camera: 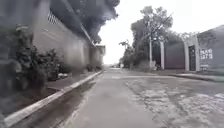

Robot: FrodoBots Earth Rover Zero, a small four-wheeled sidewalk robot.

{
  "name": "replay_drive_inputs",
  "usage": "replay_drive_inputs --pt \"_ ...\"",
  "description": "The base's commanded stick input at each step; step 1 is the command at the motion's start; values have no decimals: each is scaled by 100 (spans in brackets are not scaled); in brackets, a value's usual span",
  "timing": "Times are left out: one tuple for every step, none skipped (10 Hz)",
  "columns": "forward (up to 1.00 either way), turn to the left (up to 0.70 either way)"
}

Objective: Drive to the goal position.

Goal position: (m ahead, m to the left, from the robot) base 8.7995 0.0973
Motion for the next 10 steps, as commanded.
replay_drive_inputs --pt "70 -27" --pt "70 -17" --pt "70 0" --pt "70 0" --pt "70 0" --pt "70 0" --pt "70 0" --pt "70 0" --pt "70 0" --pt "70 0"
